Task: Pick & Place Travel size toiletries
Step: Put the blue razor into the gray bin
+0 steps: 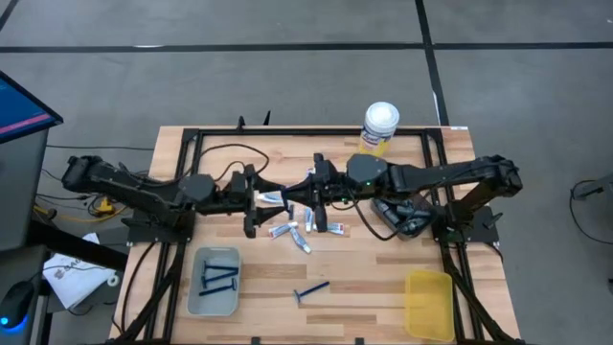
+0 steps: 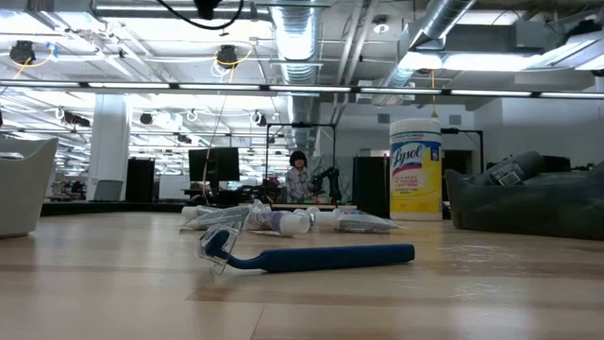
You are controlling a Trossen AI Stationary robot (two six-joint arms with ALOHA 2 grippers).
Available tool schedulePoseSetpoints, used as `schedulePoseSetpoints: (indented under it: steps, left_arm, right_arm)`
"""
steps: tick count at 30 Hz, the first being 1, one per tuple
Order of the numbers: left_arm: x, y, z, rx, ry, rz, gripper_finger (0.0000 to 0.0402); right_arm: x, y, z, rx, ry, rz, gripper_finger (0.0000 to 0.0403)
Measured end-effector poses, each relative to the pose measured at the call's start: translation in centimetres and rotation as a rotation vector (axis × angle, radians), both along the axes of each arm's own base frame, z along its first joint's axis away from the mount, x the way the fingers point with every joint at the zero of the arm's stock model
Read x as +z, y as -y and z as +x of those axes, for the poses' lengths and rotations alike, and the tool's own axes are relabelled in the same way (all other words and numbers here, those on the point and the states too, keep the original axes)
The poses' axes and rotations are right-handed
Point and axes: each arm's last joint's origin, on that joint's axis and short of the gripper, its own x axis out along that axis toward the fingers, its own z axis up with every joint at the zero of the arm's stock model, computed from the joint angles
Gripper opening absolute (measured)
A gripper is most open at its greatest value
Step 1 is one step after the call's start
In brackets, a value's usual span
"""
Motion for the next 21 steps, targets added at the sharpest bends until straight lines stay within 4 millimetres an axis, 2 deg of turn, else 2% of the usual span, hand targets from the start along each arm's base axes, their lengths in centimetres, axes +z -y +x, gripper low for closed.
schedulePoseSetpoints:
  steps: [7, 10, 14, 21]
  left_arm:
    - [-0.4, -0.5, 1.2, -0.043, 0.029, -0.013, 0.0269]
    - [-0.7, -0.5, 1.4, -0.069, 0.018, -0.011, 0.0252]
    - [-0.6, -0.4, 1.4, -0.085, 0.023, -0.01, 0.0187]
    - [-0.4, -0.3, 1.3, -0.115, 0.037, -0.007, 0.0034]
  right_arm:
    - [-0.2, 0.0, 0.1, 0.015, -0.007, 0.009, 0.0006]
    - [-0.2, 0.0, 0.1, 0.015, -0.005, 0.004, 0.0006]
    - [-0.2, 0.0, 0.1, 0.016, -0.004, 0.004, 0.0006]
    - [-0.2, 0.7, 0.2, 0.011, -0.005, 0.001, 0.0006]
